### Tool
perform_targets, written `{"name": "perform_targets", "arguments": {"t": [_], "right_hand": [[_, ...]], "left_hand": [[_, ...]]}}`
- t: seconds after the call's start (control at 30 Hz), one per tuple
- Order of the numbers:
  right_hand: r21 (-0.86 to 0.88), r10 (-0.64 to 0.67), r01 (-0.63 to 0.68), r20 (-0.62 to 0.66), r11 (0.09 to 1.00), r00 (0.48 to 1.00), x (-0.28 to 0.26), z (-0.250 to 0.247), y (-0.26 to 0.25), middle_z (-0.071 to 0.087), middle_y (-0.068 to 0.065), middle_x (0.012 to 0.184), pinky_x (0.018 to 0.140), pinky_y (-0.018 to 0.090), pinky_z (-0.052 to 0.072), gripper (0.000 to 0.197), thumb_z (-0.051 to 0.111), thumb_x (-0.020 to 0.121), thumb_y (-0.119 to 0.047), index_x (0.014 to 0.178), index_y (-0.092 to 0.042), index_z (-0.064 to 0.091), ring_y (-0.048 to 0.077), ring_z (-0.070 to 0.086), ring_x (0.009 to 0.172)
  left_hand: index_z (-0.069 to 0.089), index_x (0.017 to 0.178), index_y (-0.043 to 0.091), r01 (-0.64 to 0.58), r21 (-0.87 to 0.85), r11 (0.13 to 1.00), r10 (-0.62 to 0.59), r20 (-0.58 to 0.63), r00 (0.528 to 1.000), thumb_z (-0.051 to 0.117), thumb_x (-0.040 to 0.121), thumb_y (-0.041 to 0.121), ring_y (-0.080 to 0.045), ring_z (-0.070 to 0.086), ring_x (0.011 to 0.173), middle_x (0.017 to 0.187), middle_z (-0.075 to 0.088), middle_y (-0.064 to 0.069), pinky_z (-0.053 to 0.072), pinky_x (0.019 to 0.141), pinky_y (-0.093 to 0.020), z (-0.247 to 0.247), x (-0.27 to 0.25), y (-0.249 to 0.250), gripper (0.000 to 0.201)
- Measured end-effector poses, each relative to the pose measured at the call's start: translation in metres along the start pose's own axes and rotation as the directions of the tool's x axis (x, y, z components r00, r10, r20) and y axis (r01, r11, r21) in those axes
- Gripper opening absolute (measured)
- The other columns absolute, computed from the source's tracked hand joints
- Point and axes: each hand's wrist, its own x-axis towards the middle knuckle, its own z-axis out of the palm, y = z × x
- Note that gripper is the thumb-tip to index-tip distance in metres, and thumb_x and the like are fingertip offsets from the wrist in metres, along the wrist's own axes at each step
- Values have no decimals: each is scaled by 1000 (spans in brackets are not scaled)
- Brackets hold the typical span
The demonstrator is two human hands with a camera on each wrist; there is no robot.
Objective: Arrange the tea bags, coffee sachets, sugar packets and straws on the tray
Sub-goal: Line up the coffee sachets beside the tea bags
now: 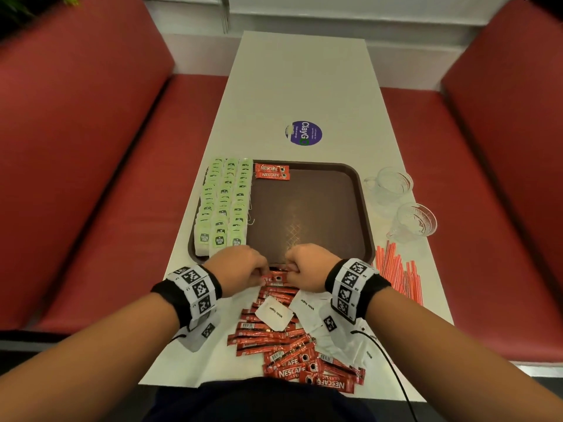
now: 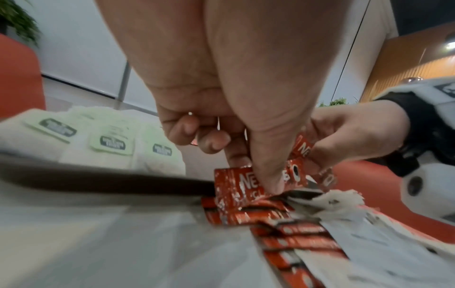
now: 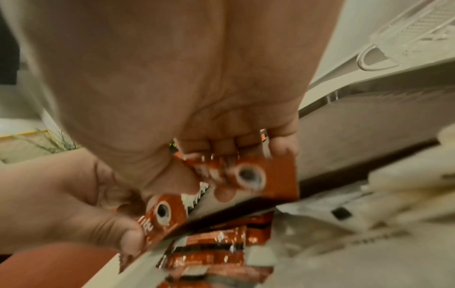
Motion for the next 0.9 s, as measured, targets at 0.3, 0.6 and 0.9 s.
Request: {"name": "perform_targets", "arguments": {"t": [0.3, 0.6, 0.9], "right_hand": [[225, -27, 65, -172, 972, 985, 8, -12, 6, 63, -3, 83, 72, 35, 52, 11, 60, 91, -31, 98, -23, 56, 17, 60, 76], [236, -73, 157, -330, 959, 941, 25, -19, 25, 55, -7, 66, 58, 27, 39, 15, 59, 91, -25, 77, -25, 55, 8, 51, 61], [414, 155, -37, -256, 910, 954, 42, -37, 44, 60, 1, 83, 62, 32, 41, 13, 51, 97, -24, 107, -19, 45, 17, 57, 71]], "left_hand": [[67, 96, 31, 26, -93, 995, -38, -132, 990, 66, 90, 38, -7, 52, 82, 84, 56, 15, 41, 71, -27, -27, 13, -8, 9], [69, 105, 28, -23, -166, 986, -13, -213, 977, 64, 93, 38, -7, 50, 85, 88, 58, 15, 39, 76, -26, -31, 39, -12, 16], [71, 104, 30, 232, -68, 970, -241, -178, 954, 66, 92, 29, -13, 61, 85, 91, 67, 9, 51, 84, -33, -59, 111, -44, 13]]}}
